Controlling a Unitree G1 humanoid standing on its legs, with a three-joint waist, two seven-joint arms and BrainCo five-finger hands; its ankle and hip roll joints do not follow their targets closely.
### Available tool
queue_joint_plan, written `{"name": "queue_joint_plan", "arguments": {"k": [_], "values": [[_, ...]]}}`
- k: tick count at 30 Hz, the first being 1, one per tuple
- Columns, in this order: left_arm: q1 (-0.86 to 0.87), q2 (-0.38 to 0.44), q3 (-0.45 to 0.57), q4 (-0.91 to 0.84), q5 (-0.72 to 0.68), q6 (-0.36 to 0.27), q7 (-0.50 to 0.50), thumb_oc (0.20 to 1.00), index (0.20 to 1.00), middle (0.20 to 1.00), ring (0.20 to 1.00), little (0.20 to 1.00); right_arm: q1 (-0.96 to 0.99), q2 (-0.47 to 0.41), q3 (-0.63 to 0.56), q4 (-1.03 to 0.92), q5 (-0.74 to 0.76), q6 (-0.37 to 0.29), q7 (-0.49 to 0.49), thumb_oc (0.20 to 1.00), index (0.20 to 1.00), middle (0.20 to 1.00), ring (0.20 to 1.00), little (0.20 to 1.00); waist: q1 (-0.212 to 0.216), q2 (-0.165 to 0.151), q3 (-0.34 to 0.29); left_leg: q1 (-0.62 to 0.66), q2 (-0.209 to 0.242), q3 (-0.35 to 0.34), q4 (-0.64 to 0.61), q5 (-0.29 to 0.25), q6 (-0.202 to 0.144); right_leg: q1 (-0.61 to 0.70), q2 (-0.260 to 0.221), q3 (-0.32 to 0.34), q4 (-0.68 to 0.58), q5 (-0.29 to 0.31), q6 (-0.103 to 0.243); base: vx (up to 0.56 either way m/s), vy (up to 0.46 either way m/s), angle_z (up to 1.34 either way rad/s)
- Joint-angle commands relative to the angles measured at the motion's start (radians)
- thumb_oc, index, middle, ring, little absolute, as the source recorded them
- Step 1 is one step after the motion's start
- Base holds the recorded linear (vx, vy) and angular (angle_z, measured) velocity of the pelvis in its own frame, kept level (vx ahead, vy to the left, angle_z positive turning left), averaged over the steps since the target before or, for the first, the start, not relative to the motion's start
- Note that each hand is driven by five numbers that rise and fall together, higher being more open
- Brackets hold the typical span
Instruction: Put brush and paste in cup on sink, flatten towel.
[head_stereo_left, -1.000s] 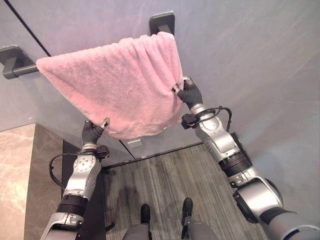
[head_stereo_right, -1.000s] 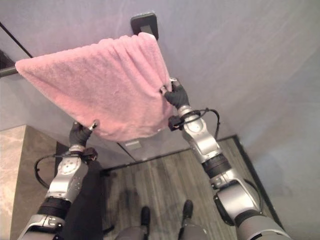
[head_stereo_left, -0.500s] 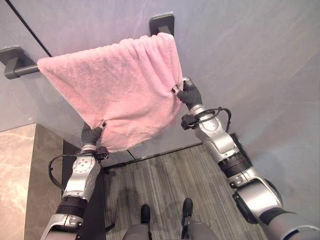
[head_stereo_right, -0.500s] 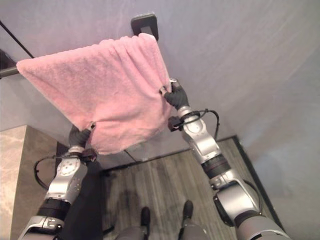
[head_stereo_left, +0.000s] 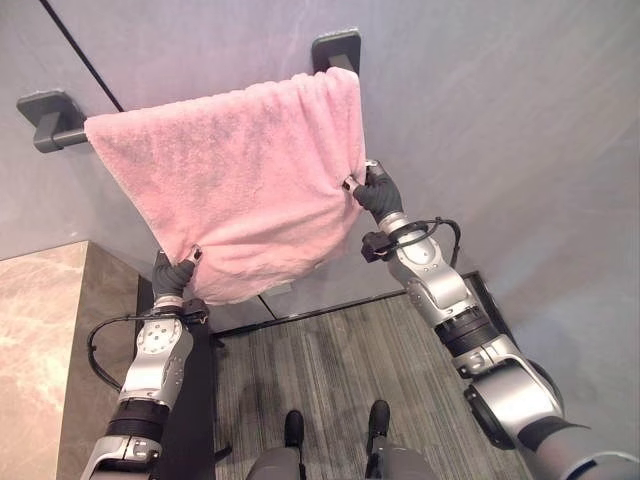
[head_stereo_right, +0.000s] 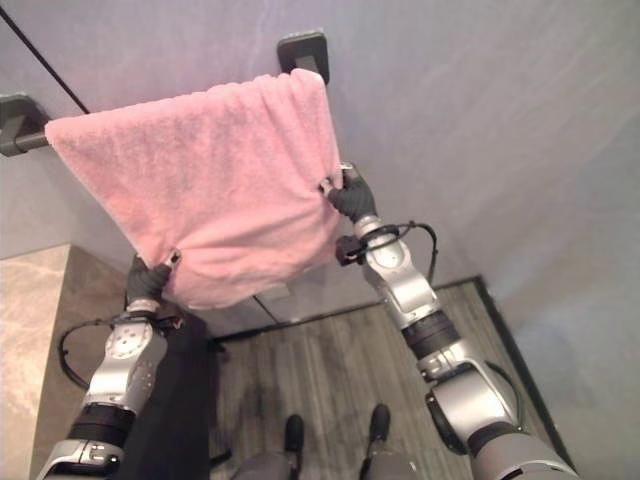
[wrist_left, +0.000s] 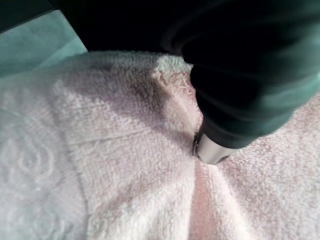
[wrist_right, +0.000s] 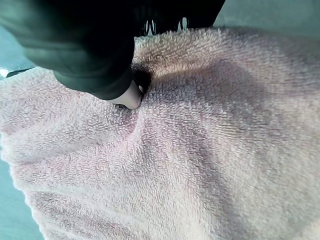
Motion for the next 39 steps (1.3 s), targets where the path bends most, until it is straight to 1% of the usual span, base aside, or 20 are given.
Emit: {"name": "queue_joint_plan", "arguments": {"k": [1, 20, 34, 35, 36, 37, 39], "values": [[-0.029, 0.142, 0.033, -0.035, 0.011, -0.060, 0.021, 0.200, 0.200, 0.200, 0.200, 0.200, -0.002, 0.042, -0.022, 0.016, 0.021, -0.021, 0.012, 0.200, 0.200, 0.200, 0.200, 0.200, -0.002, -0.083, -0.016, -0.041, -0.027, 0.010, 0.121, -0.163, 0.009, 0.007, -0.166, 0.009, 0.094, -0.166, 0.132, -0.02, 0.024, 0.04], [0.011, 0.123, 0.055, -0.057, 0.032, -0.054, 0.035, 0.200, 0.200, 0.200, 0.200, 0.200, 0.028, 0.070, -0.012, 0.006, 0.020, -0.011, 0.020, 0.200, 0.200, 0.200, 0.200, 0.200, 0.017, -0.108, -0.012, -0.052, -0.029, 0.008, 0.129, -0.162, 0.012, -0.003, -0.176, 0.001, 0.110, -0.163, 0.132, 0.00, 0.010, 0.04], [0.050, 0.115, 0.101, -0.053, 0.037, -0.047, 0.053, 0.200, 0.200, 0.200, 0.200, 0.200, 0.049, 0.086, -0.006, -0.004, 0.020, -0.007, 0.031, 0.200, 0.200, 0.200, 0.200, 0.200, 0.011, -0.101, -0.021, -0.036, -0.024, 0.015, 0.126, -0.164, 0.010, 0.010, -0.172, -0.002, 0.107, -0.166, 0.130, 0.00, 0.000, 0.00], [0.055, 0.113, 0.103, -0.054, 0.039, -0.046, 0.051, 0.200, 0.200, 0.200, 0.200, 0.200, 0.054, 0.086, -0.006, -0.004, 0.017, -0.006, 0.031, 1.000, 1.000, 1.000, 1.000, 1.000, 0.011, -0.101, -0.023, -0.034, -0.024, 0.016, 0.124, -0.164, 0.010, 0.011, -0.172, -0.004, 0.106, -0.167, 0.130, 0.00, 0.000, 0.00], [0.059, 0.111, 0.104, -0.054, 0.041, -0.043, 0.050, 0.266, 0.266, 0.266, 0.266, 0.266, 0.058, 0.087, -0.007, -0.004, 0.016, -0.005, 0.031, 1.000, 1.000, 1.000, 1.000, 1.000, 0.011, -0.100, -0.023, -0.033, -0.024, 0.016, 0.124, -0.164, 0.010, 0.012, -0.173, -0.004, 0.106, -0.167, 0.130, 0.00, 0.000, 0.00], [0.060, 0.111, 0.104, -0.054, 0.041, -0.042, 0.050, 1.000, 1.000, 1.000, 1.000, 1.000, 0.061, 0.086, -0.007, -0.005, 0.016, -0.006, 0.031, 1.000, 1.000, 1.000, 1.000, 1.000, 0.010, -0.100, -0.024, -0.032, -0.024, 0.017, 0.124, -0.164, 0.010, 0.012, -0.173, -0.004, 0.106, -0.166, 0.130, 0.00, 0.000, 0.00], [0.063, 0.110, 0.102, -0.054, 0.045, -0.040, 0.048, 1.000, 1.000, 1.000, 1.000, 1.000, 0.065, 0.084, -0.010, -0.004, 0.012, -0.003, 0.032, 1.000, 1.000, 1.000, 1.000, 1.000, 0.010, -0.099, -0.023, -0.032, -0.024, 0.017, 0.123, -0.164, 0.010, 0.012, -0.172, -0.002, 0.105, -0.167, 0.129, 0.00, 0.000, 0.00]]}}
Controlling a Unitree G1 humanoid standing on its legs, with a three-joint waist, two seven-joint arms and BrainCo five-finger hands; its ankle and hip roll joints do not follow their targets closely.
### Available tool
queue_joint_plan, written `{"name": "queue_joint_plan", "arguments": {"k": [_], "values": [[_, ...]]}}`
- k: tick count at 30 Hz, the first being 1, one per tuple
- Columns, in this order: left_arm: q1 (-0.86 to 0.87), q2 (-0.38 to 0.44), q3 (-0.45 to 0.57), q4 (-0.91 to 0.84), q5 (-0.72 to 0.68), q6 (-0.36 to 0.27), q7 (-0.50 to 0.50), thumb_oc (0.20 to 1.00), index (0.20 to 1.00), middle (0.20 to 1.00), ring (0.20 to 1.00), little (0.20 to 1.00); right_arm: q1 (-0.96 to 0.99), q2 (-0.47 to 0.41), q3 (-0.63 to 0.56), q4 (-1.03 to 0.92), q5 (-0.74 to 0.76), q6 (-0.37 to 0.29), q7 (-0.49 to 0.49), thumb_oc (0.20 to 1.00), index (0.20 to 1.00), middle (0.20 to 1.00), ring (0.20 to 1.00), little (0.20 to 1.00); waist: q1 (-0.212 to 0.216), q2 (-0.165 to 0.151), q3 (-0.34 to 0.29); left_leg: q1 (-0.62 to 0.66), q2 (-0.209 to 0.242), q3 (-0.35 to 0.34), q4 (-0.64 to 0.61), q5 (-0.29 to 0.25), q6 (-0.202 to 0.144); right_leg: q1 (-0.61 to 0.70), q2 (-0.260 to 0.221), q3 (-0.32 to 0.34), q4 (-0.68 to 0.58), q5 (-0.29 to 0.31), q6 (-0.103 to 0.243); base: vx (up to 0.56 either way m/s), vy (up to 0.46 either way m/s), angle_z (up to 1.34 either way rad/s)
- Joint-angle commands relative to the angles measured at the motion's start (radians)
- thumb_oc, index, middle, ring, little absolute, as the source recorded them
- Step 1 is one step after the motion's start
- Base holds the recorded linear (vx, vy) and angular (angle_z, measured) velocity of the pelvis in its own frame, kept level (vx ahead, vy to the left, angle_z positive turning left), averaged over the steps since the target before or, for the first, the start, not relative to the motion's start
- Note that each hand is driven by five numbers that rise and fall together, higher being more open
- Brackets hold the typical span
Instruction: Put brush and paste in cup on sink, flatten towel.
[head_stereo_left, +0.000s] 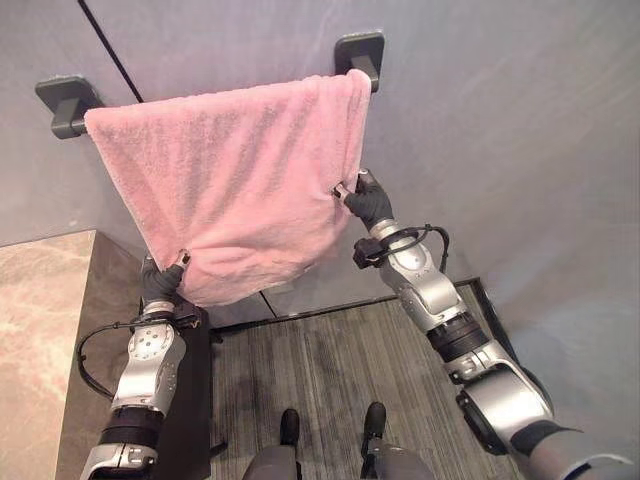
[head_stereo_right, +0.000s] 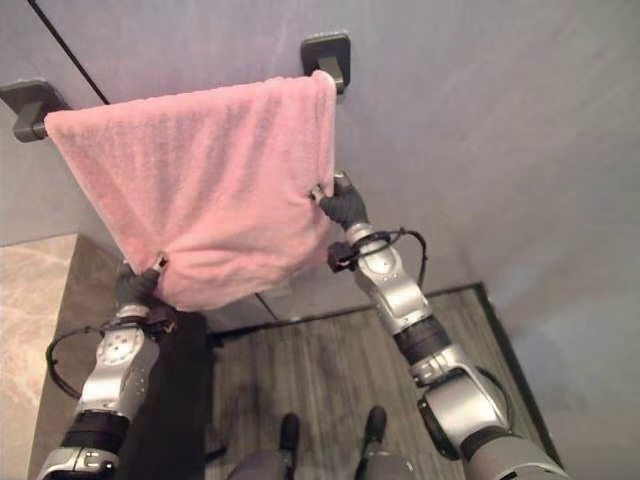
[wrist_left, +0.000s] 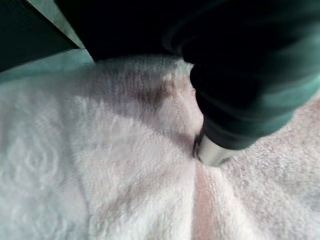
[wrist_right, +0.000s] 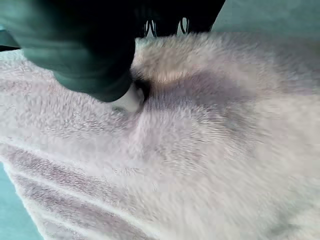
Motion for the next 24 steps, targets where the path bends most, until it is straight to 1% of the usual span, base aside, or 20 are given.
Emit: {"name": "queue_joint_plan", "arguments": {"k": [1, 13, 17, 21, 23, 24], "values": [[0.017, 0.109, 0.055, -0.041, 0.026, -0.040, 0.022, 1.000, 1.000, 1.000, 1.000, 1.000, 0.024, 0.040, -0.011, -0.003, 0.012, -0.014, 0.013, 1.000, 1.000, 1.000, 1.000, 1.000, 0.009, -0.074, -0.035, -0.035, -0.016, 0.044, 0.111, -0.164, 0.010, -0.013, -0.163, 0.021, 0.105, -0.163, 0.124, 0.00, 0.000, 0.00], [0.030, 0.106, 0.051, -0.049, 0.057, -0.031, 0.025, 1.000, 1.000, 1.000, 1.000, 1.000, 0.053, 0.038, -0.015, 0.002, 0.009, -0.008, 0.008, 1.000, 1.000, 1.000, 1.000, 1.000, 0.004, -0.073, -0.043, -0.021, -0.014, 0.051, 0.106, -0.168, 0.010, -0.001, -0.163, 0.018, 0.099, -0.164, 0.124, 0.00, 0.000, 0.00], [0.035, 0.108, 0.053, -0.046, 0.069, -0.026, 0.025, 1.000, 1.000, 1.000, 1.000, 1.000, 0.074, 0.018, -0.025, 0.006, -0.022, -0.003, 0.003, 1.000, 1.000, 1.000, 1.000, 1.000, 0.002, -0.072, -0.048, -0.015, -0.014, 0.050, 0.106, -0.170, 0.010, 0.010, -0.161, 0.016, 0.097, -0.167, 0.125, 0.00, 0.000, 0.00], [0.069, 0.101, 0.075, -0.076, 0.073, -0.021, 0.017, 1.000, 1.000, 1.000, 1.000, 1.000, 0.159, -0.035, -0.067, -0.016, -0.060, 0.012, 0.002, 1.000, 1.000, 1.000, 1.000, 1.000, -0.006, -0.073, -0.055, -0.004, -0.015, 0.049, 0.106, -0.174, 0.011, 0.025, -0.160, 0.012, 0.100, -0.173, 0.127, 0.00, 0.000, 0.00], [0.114, 0.067, 0.096, -0.099, 0.065, -0.020, 0.011, 1.000, 1.000, 1.000, 1.000, 1.000, 0.233, -0.076, -0.113, -0.034, -0.091, 0.022, 0.004, 1.000, 1.000, 1.000, 1.000, 1.000, -0.011, -0.072, -0.063, 0.005, -0.015, 0.045, 0.108, -0.180, 0.013, 0.037, -0.161, 0.008, 0.102, -0.178, 0.127, 0.00, 0.000, 0.00], [0.153, 0.032, 0.109, -0.114, 0.055, -0.021, -0.001, 1.000, 1.000, 1.000, 1.000, 1.000, 0.299, -0.112, -0.166, -0.047, -0.120, 0.024, 0.001, 1.000, 1.000, 1.000, 1.000, 1.000, -0.017, -0.075, -0.071, 0.016, -0.015, 0.043, 0.111, -0.186, 0.014, 0.050, -0.160, 0.004, 0.104, -0.184, 0.127, 0.00, 0.000, 0.00]]}}
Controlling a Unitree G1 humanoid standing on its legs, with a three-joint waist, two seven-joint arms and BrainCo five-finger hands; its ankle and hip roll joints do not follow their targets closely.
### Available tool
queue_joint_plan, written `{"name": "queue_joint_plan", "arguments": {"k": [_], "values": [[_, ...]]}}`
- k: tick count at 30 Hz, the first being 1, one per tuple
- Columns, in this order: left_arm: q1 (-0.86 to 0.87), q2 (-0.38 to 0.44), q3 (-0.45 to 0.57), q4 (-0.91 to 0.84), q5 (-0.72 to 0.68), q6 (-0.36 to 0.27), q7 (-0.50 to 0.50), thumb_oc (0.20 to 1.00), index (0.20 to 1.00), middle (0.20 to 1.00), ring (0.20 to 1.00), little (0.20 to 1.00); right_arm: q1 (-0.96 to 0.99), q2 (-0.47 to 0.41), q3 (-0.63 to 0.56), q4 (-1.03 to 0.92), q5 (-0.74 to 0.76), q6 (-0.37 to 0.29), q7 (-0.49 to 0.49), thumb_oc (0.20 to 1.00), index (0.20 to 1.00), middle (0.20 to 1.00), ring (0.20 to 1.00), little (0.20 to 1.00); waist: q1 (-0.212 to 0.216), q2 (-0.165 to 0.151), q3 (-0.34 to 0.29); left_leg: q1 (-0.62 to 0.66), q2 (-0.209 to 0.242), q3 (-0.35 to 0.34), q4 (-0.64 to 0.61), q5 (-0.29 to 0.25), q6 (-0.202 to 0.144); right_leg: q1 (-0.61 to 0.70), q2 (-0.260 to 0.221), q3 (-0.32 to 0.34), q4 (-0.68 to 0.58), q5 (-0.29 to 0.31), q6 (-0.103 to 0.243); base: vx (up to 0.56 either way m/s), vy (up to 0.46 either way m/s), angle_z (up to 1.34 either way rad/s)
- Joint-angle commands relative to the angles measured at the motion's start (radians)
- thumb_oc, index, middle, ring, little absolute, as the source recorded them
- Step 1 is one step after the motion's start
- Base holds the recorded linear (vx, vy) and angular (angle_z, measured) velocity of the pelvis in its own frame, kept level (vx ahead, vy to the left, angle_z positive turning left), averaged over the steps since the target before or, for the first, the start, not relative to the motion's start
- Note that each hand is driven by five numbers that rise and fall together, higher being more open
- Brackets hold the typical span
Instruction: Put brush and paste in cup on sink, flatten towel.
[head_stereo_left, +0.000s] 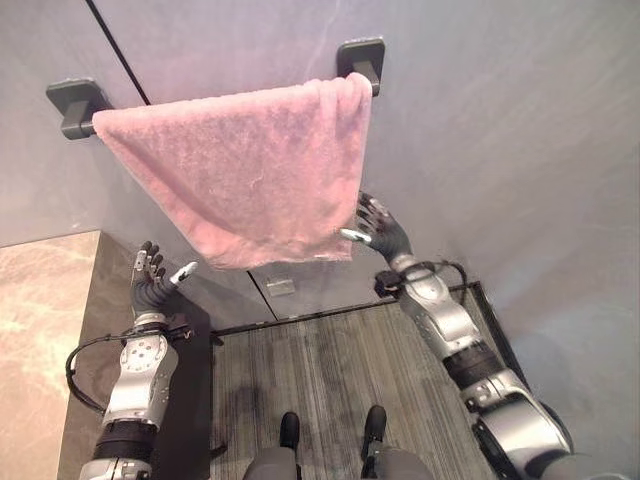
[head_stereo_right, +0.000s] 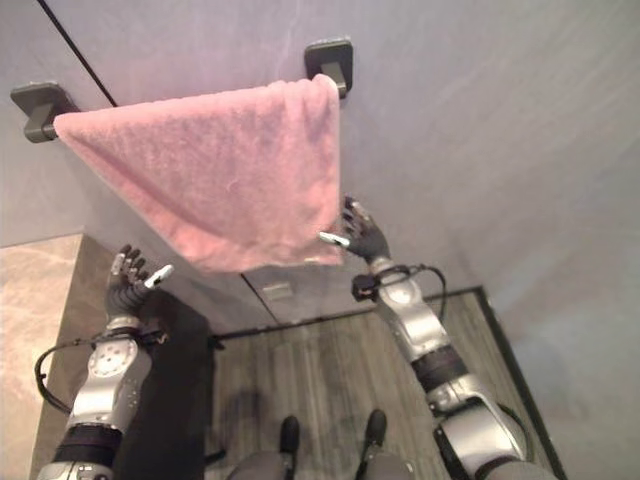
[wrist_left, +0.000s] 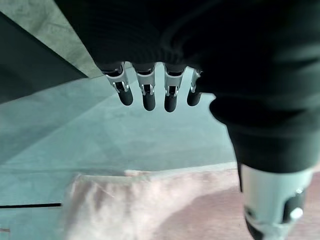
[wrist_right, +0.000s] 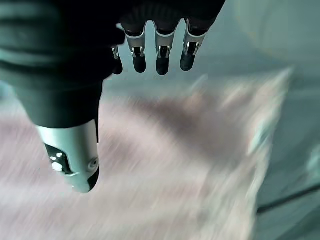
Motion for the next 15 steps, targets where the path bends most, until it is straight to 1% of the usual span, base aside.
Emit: {"name": "queue_joint_plan", "arguments": {"k": [1, 2, 3, 4, 5, 8, 9, 11, 12, 15], "values": [[0.053, 0.027, 0.060, -0.029, 0.008, -0.042, -0.023, 1.000, 1.000, 1.000, 1.000, 1.000, 0.077, -0.035, -0.089, -0.044, -0.080, -0.024, -0.003, 1.000, 1.000, 1.000, 1.000, 1.000, -0.016, -0.076, -0.075, -0.015, -0.014, 0.040, 0.123, -0.190, 0.014, 0.027, -0.156, 0.001, 0.104, -0.185, 0.123, 0.00, 0.000, 0.00], [0.055, 0.026, 0.059, -0.031, 0.008, -0.042, -0.023, 1.000, 1.000, 1.000, 1.000, 1.000, 0.080, -0.035, -0.090, -0.045, -0.080, -0.023, -0.003, 1.000, 1.000, 1.000, 1.000, 1.000, -0.015, -0.076, -0.075, -0.014, -0.014, 0.039, 0.123, -0.191, 0.014, 0.029, -0.156, 0.001, 0.103, -0.185, 0.123, 0.02, -0.032, 0.01], [0.081, -0.007, 0.061, -0.024, 0.002, -0.045, -0.031, 1.000, 1.000, 1.000, 1.000, 1.000, 0.146, -0.058, -0.149, -0.034, -0.096, -0.026, -0.014, 1.000, 1.000, 1.000, 1.000, 1.000, -0.022, -0.079, -0.085, 0.002, -0.013, 0.039, 0.127, -0.199, 0.014, 0.046, -0.154, -0.002, 0.106, -0.194, 0.122, 0.00, 0.000, 0.00], [0.081, -0.007, 0.061, -0.024, 0.002, -0.045, -0.031, 1.000, 1.000, 1.000, 1.000, 1.000, 0.146, -0.058, -0.149, -0.034, -0.096, -0.026, -0.014, 1.000, 1.000, 1.000, 1.000, 1.000, -0.022, -0.079, -0.085, 0.002, -0.013, 0.039, 0.127, -0.199, 0.014, 0.046, -0.154, -0.002, 0.106, -0.194, 0.122, 0.01, -0.046, -0.02], [0.112, -0.040, 0.061, -0.007, -0.008, -0.035, -0.047, 1.000, 1.000, 1.000, 1.000, 1.000, 0.202, -0.072, -0.199, -0.020, -0.118, -0.022, -0.021, 1.000, 1.000, 1.000, 1.000, 1.000, -0.029, -0.079, -0.095, 0.016, -0.014, 0.042, 0.131, -0.206, 0.016, 0.061, -0.152, -0.005, 0.107, -0.200, 0.120, 0.00, -0.032, -0.03], [0.143, -0.075, 0.052, 0.018, -0.022, -0.019, -0.070, 1.000, 1.000, 1.000, 1.000, 1.000, 0.261, -0.079, -0.242, -0.005, -0.132, -0.016, -0.023, 1.000, 1.000, 1.000, 1.000, 1.000, -0.035, -0.075, -0.103, 0.031, -0.014, 0.046, 0.134, -0.210, 0.015, 0.074, -0.151, -0.007, 0.108, -0.206, 0.119, -0.01, -0.026, -0.04], [0.156, -0.086, 0.045, 0.029, -0.028, -0.014, -0.085, 1.000, 1.000, 1.000, 1.000, 1.000, 0.282, -0.080, -0.253, -0.001, -0.139, -0.014, -0.019, 1.000, 1.000, 1.000, 1.000, 1.000, -0.037, -0.072, -0.105, 0.038, -0.013, 0.047, 0.135, -0.214, 0.016, 0.081, -0.149, -0.005, 0.108, -0.208, 0.118, -0.03, -0.046, -0.07], [0.193, -0.116, 0.012, 0.093, -0.031, 0.011, -0.146, 1.000, 1.000, 1.000, 1.000, 1.000, 0.348, -0.076, -0.283, 0.042, -0.152, -0.011, -0.003, 1.000, 1.000, 1.000, 1.000, 1.000, -0.043, -0.067, -0.110, 0.054, -0.012, 0.051, 0.138, -0.216, 0.016, 0.093, -0.146, -0.004, 0.110, -0.214, 0.115, -0.04, -0.049, -0.10], [0.193, -0.116, 0.011, 0.094, -0.031, 0.010, -0.146, 1.000, 1.000, 1.000, 1.000, 1.000, 0.349, -0.076, -0.284, 0.042, -0.152, -0.011, -0.003, 1.000, 1.000, 1.000, 1.000, 1.000, -0.042, -0.067, -0.110, 0.055, -0.011, 0.051, 0.138, -0.216, 0.016, 0.094, -0.146, -0.004, 0.110, -0.214, 0.115, -0.03, -0.060, -0.09], [0.235, -0.139, -0.036, 0.215, 0.004, 0.048, -0.217, 1.000, 1.000, 1.000, 1.000, 1.000, 0.435, -0.067, -0.300, 0.086, -0.172, -0.007, 0.029, 1.000, 1.000, 1.000, 1.000, 1.000, -0.054, -0.061, -0.109, 0.063, -0.008, 0.052, 0.151, -0.219, 0.013, 0.103, -0.138, 0.003, 0.119, -0.223, 0.110, -0.04, -0.058, -0.10]]}}
